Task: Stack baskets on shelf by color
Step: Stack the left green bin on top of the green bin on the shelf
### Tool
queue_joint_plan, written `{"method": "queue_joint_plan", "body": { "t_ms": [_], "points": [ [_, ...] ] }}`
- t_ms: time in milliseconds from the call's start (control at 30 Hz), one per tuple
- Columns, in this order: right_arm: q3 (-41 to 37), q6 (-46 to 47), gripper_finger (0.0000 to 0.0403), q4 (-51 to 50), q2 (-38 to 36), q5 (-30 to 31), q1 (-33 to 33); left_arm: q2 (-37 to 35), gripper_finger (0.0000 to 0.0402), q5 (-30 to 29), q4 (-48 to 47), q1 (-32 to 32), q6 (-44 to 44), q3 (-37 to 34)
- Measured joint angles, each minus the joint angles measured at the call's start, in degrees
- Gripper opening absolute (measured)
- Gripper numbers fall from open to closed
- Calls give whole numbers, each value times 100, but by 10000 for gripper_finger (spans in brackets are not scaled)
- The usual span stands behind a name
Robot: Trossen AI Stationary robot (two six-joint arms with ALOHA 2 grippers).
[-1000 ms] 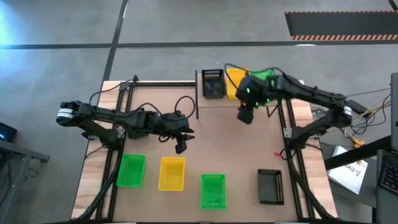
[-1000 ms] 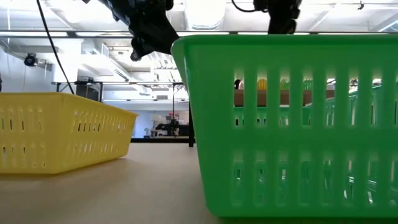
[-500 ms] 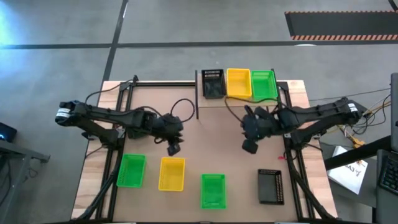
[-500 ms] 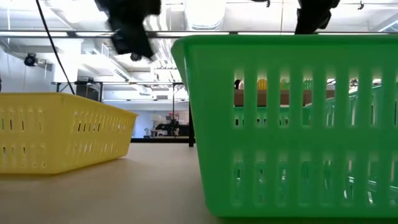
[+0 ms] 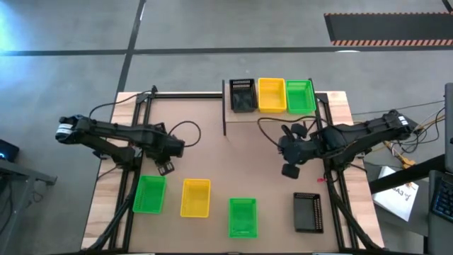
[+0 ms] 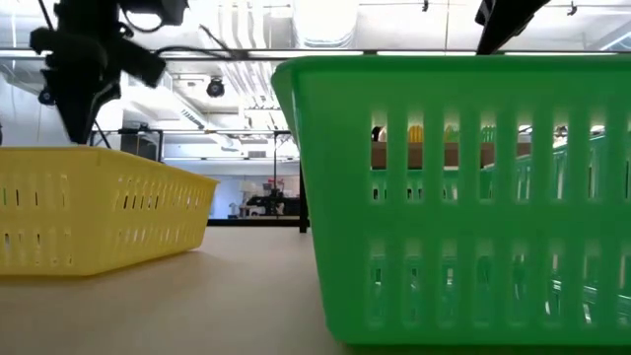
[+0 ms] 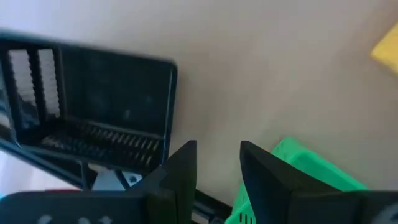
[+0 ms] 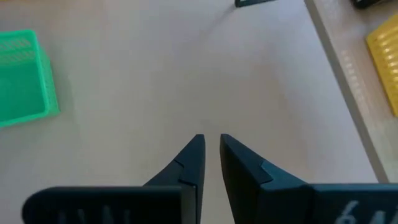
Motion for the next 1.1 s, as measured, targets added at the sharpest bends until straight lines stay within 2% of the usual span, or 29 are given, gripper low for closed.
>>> {"method": "queue_joint_plan", "body": {
  "t_ms": [100, 200, 333, 467, 633, 767, 933, 1100],
  "points": [
    [-5, 7, 43, -115, -201, 2, 13, -92, 107, 96, 120, 20, -72, -233],
    [-6, 23, 43, -215, -432, 26, 15, -97, 107, 445, 356, -6, 173, -261],
    [-36, 50, 43, -226, -719, 102, 15, -18, 107, 938, 706, -208, 843, -43],
    [-72, 151, 43, -227, -924, 103, 15, 219, 107, 1257, 1527, -634, 1507, 382],
    [-138, 170, 43, -225, -1041, 98, 15, 904, 107, 1254, 3185, -1301, 2075, 927],
    [-150, 160, 43, -239, -1054, 67, 104, 1748, 107, 1187, 3573, -1560, 2026, 1419],
    [-150, 173, 43, -587, -1113, 41, 329, 2628, 107, 1138, 3374, -1702, 1866, 2251],
    [-152, 176, 43, -879, -1229, 50, 528, 2790, 107, 1065, 2117, -1810, 1062, 2539]
  ]
}}
